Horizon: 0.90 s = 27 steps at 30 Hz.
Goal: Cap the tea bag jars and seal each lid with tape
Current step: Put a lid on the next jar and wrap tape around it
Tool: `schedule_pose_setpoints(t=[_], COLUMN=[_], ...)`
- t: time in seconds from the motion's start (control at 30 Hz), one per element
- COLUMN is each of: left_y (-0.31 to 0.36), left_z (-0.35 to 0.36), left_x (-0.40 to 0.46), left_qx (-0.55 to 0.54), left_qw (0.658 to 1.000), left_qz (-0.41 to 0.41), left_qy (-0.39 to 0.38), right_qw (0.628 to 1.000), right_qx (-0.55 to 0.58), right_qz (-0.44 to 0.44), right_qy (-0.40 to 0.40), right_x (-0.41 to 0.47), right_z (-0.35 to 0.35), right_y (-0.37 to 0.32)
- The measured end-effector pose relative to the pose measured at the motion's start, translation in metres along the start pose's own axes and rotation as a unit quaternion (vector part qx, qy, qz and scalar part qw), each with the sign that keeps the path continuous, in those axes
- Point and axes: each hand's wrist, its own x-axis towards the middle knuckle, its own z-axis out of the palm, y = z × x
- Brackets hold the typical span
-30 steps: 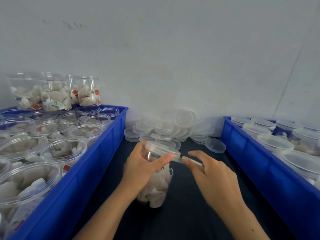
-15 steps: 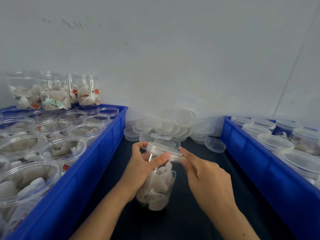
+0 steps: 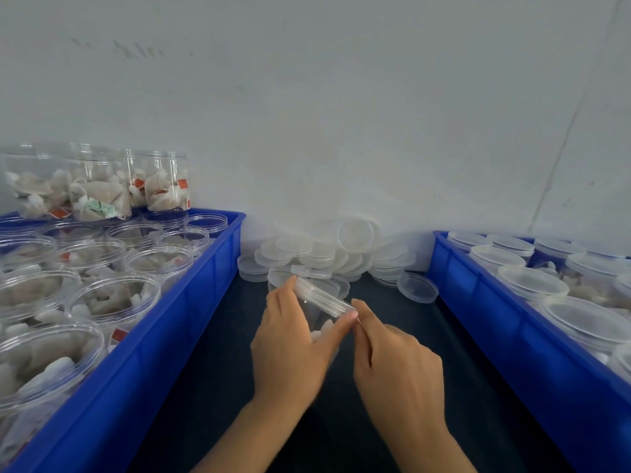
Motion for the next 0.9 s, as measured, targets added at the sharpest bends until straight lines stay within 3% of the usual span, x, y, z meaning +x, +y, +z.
schedule_pose_setpoints(t=[0.3,0.5,0.67,0.9], left_y=[-0.017,-0.022,-0.025,-0.022], left_z=[-0.009,-0.011,-0.016,-0.011], left_x=[0.012,0.014,0.016,0.011], left_qx=[-0.048,-0.079,-0.130,-0.218], left_qw=[0.999,0.997,0.990,0.973], left_qz=[-0.011,-0.016,-0.024,-0.030], left_qy=[-0.019,-0.021,-0.039,-0.070], right_qw=[0.990,0.923,0.961,0.976], right_qx=[0.134,0.335,0.255,0.178], right_qz=[-0.012,0.104,0.049,0.076], right_qy=[-0.038,-0.158,-0.098,-0.100], right_x=[-0.006,-0.001,0.006,0.010], right_z=[0.004,0.004,-0.003,-0.003], right_y=[-0.001,0.003,0.016,0.024])
